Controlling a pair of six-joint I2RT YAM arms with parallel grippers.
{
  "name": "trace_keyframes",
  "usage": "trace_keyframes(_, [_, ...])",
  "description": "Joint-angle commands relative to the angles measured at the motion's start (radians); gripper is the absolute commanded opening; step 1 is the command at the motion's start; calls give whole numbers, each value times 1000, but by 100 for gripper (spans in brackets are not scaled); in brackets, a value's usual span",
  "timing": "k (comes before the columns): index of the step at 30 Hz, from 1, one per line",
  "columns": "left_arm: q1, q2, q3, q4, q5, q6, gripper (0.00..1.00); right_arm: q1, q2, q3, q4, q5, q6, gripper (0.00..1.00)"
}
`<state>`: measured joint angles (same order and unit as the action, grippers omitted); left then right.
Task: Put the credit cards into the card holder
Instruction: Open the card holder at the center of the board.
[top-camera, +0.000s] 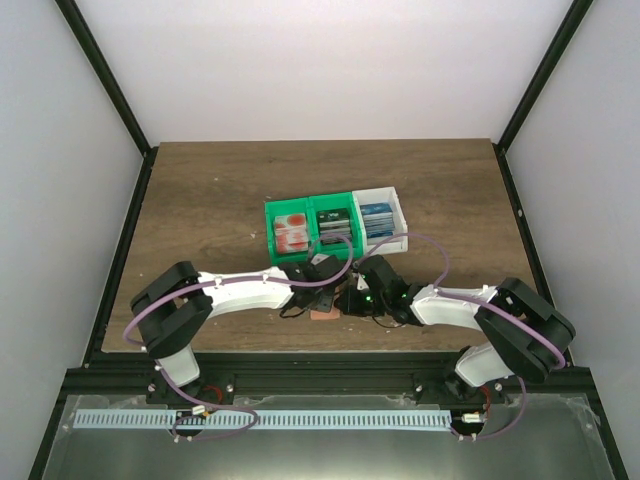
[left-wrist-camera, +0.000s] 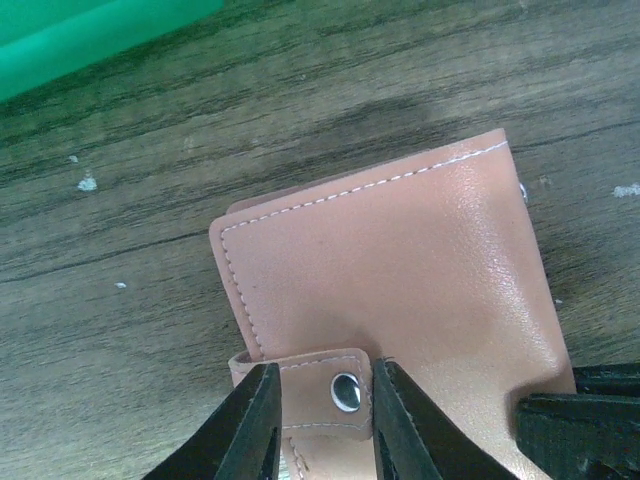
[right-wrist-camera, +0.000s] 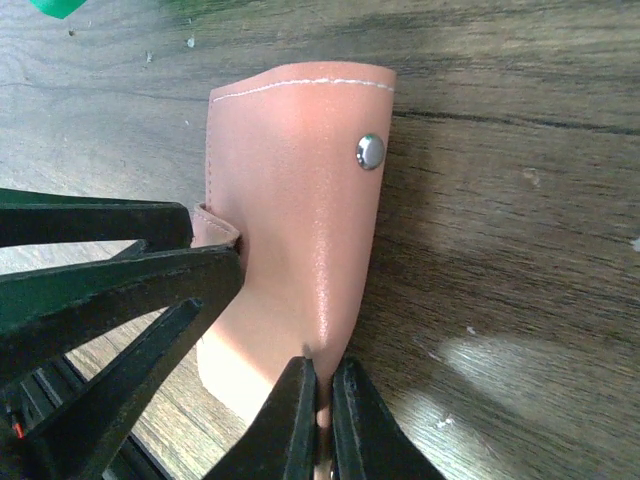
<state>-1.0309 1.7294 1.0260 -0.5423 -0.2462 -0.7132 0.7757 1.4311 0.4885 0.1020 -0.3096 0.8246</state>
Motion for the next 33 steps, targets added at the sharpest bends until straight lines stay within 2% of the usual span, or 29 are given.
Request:
trace_keyframes(1, [34,-38,-21,-45,-69,4,26,-3,-3,-2,-60,36,-1,1])
trace_keyframes(8, [78,-84,-76,-33,-60,8,21,-4,1,5,-76,49,-3,1])
trace_keyframes(13, [101,-127,-108,-26,-35,-6,22,-4,-5,11,-84,48,-5,1])
trace_keyframes(15, [118,-150,-130,4,10,-5,24,-4,-13,24,-103,59,-12,7])
trace_keyframes(18, [147,-179,-191,96,137,4,28,-5,-34,52,-151,90,-37,22])
trace_keyframes(21, [167,-187,-242,194,249,-11,30,-3,-43,83,-206,118,-73,33])
trace_keyframes(29, [185,-174,-295,332,368,-40,30,14,-36,127,-240,112,-101,39])
trace_keyframes(33, [196,-173,-330,373,365,-54,26,40,-17,156,-261,127,-115,40])
